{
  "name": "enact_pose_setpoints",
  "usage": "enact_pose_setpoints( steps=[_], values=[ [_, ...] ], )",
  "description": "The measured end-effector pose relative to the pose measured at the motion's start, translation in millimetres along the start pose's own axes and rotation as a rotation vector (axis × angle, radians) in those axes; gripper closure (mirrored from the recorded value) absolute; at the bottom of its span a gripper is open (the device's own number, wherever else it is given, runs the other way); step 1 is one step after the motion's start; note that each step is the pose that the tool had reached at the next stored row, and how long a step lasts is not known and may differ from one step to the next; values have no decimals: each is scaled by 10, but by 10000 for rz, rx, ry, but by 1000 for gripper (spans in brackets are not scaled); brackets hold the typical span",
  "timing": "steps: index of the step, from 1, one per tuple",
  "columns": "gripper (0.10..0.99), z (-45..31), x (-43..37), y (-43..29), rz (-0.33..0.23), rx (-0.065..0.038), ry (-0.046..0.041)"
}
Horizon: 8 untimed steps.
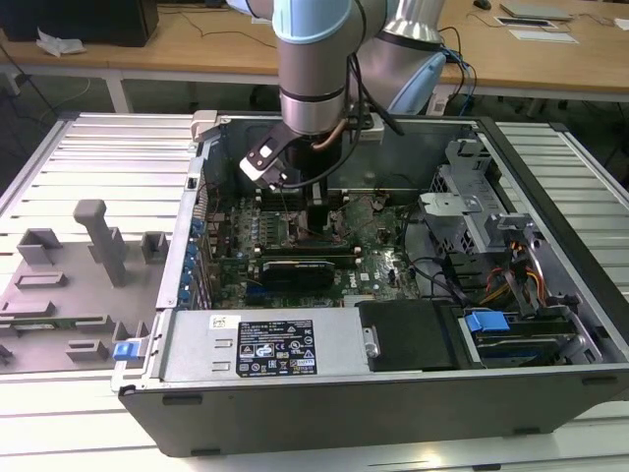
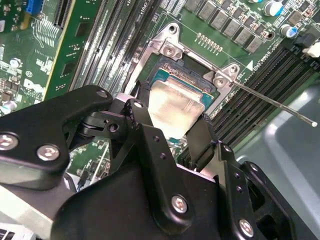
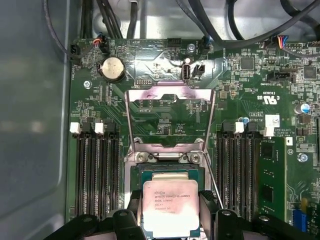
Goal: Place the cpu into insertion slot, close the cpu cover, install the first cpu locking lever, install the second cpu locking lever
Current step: 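Place the cpu into insertion slot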
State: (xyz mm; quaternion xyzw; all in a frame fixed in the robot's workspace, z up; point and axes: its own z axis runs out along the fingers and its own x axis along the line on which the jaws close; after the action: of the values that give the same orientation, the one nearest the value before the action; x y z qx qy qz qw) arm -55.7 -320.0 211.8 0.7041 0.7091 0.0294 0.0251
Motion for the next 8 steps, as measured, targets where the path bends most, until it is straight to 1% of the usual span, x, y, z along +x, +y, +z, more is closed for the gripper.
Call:
enact_pose_setpoints(
  steps=[8],
  values=[
    [545, 95, 16, -13, 137, 0, -11]
  ],
)
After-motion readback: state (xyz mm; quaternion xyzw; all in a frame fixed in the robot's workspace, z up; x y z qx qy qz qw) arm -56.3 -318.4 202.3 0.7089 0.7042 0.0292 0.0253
